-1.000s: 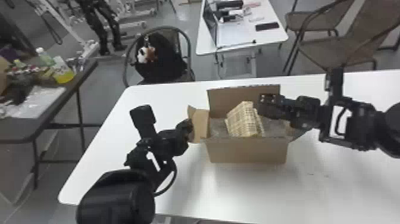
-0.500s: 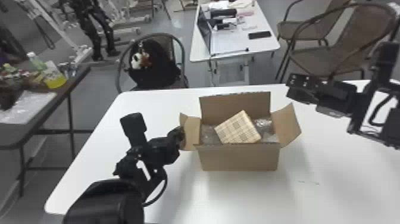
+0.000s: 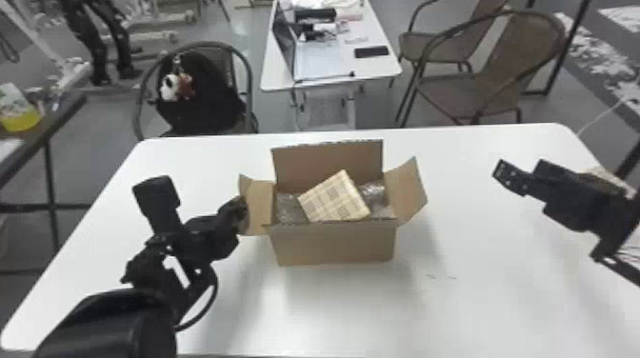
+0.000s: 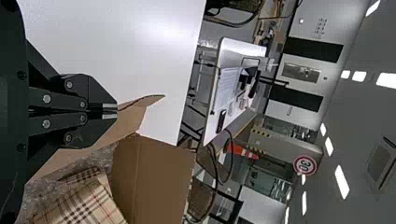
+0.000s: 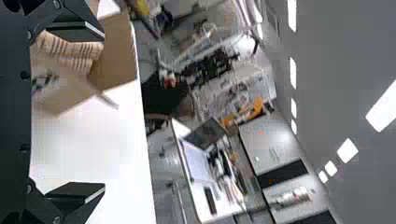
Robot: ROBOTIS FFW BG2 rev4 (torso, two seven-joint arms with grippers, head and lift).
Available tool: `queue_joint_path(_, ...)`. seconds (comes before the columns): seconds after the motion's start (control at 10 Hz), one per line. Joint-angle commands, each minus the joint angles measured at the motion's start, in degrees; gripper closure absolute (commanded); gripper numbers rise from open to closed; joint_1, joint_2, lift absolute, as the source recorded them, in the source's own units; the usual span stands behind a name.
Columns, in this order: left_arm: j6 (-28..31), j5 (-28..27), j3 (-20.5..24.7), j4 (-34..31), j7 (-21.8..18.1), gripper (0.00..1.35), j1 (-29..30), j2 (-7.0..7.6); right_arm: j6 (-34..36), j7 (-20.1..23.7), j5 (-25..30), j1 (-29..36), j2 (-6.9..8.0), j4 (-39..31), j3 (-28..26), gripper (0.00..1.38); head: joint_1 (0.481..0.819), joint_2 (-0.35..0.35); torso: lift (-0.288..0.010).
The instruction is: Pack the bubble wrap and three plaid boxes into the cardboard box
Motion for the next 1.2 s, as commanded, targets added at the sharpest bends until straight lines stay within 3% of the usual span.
queue_joint_path(0.0, -0.2, 0.2, 0.2, 0.0, 0.0, 1.21, 0.4, -0.15, -9.8, -1.5, 6.6, 7.4, 1.38, -1.1, -2.3, 0.16, 0.695, 0.086, -0.132)
queue_joint_path(0.4, -0.3, 0.4, 0.5, 0.0, -0.2, 1.21, 0.5, -0.15, -21.9, -2.2, 21.8, 14.2, 7.27, 0.2, -9.2, 0.16, 0.695, -0.016, -0.132)
queue_joint_path(0.6, -0.3, 0.4, 0.5, -0.1, -0.2, 1.21, 0.5, -0.15, -25.0, -2.2, 24.9, 14.5, 6.3, 4.3, -12.7, 0.17, 0.695, -0.07, -0.132)
queue_joint_path(0.9, -0.2, 0.4, 0.5, -0.1, -0.2, 1.21, 0.4, -0.15, -28.4, -0.3, 29.6, 10.2, 2.87, 12.2, -15.7, 0.18, 0.695, -0.138, -0.132)
queue_joint_path(1.1, -0.2, 0.4, 0.4, 0.0, -0.2, 1.21, 0.4, -0.15, -30.1, 1.5, 30.7, 6.3, 1.55, 18.2, -16.7, 0.18, 0.695, -0.176, -0.132)
